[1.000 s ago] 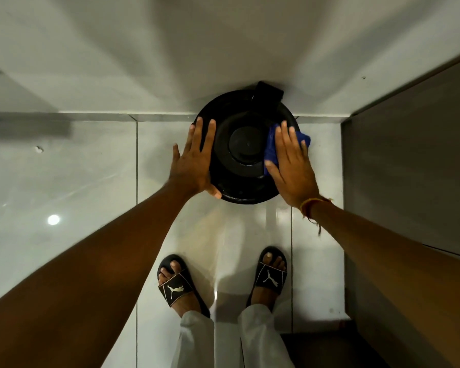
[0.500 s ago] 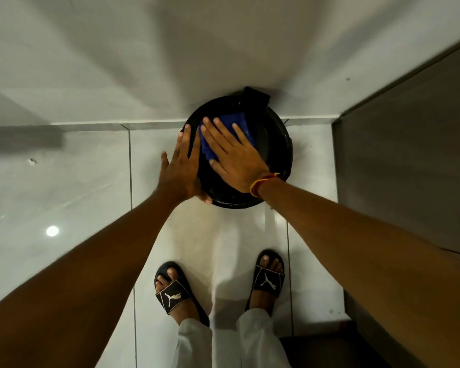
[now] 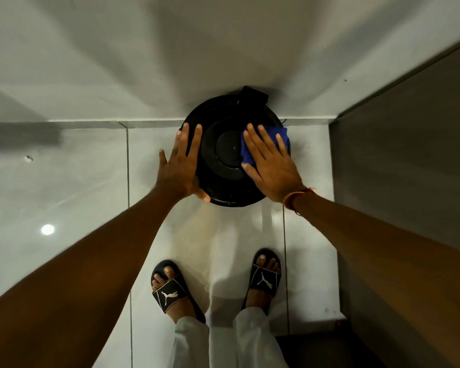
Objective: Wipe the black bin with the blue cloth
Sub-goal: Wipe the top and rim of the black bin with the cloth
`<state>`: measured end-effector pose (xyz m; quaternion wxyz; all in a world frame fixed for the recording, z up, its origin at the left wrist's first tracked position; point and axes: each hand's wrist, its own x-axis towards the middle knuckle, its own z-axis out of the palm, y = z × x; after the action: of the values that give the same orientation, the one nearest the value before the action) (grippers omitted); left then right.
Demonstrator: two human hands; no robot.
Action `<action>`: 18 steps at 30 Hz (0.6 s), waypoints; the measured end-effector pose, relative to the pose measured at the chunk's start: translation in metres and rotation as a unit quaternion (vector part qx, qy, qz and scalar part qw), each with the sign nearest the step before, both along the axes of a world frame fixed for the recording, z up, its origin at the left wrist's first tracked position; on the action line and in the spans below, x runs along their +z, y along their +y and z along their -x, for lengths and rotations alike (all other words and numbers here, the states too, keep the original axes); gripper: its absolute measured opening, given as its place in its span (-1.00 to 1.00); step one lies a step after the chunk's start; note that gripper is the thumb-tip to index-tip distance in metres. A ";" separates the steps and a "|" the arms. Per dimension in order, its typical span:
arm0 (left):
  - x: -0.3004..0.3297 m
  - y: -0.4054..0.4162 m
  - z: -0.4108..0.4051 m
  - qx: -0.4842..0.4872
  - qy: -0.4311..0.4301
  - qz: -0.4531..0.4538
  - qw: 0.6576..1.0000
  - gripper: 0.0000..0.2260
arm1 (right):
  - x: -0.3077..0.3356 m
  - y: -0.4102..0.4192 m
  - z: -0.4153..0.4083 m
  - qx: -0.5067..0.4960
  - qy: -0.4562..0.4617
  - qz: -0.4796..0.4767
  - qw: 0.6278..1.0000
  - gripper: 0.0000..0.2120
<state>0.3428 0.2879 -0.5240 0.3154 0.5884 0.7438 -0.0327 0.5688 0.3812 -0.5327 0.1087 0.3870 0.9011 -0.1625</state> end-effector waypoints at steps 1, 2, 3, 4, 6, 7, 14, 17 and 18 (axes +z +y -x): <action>0.000 0.000 0.000 0.000 0.003 -0.001 1.000 0.45 | 0.001 -0.004 0.008 0.001 -0.002 -0.002 1.000 -0.32; -0.001 -0.001 0.000 0.000 0.006 0.000 1.000 0.45 | 0.002 -0.011 0.011 0.015 -0.003 -0.005 1.000 -0.32; 0.000 -0.002 -0.001 0.001 0.010 0.001 1.000 0.45 | 0.004 -0.021 0.009 0.044 -0.004 -0.005 0.999 -0.32; 0.001 -0.001 -0.002 0.000 0.013 0.001 1.000 0.44 | 0.006 -0.031 0.004 0.083 -0.006 -0.004 0.997 -0.32; 0.001 -0.001 -0.003 -0.002 0.018 -0.004 1.000 0.41 | 0.005 -0.046 -0.008 0.136 -0.002 0.009 0.991 -0.34; 0.002 0.000 -0.003 -0.002 0.019 -0.006 1.000 0.40 | 0.005 -0.045 -0.011 0.150 0.002 0.008 0.989 -0.36; 0.002 0.000 -0.001 -0.001 0.011 0.001 1.000 0.43 | 0.004 -0.012 -0.030 0.103 -0.013 -0.032 0.994 -0.31; 0.003 0.001 -0.001 0.002 -0.001 0.002 1.000 0.41 | 0.003 -0.023 -0.027 0.076 -0.018 -0.024 0.997 -0.30; 0.004 0.001 -0.001 0.002 -0.002 0.002 1.000 0.41 | 0.003 -0.026 -0.023 0.073 -0.018 -0.019 0.997 -0.31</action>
<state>0.3439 0.2894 -0.5203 0.3182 0.5861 0.7445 -0.0319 0.5921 0.3547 -0.5293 0.1294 0.3252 0.9277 -0.1303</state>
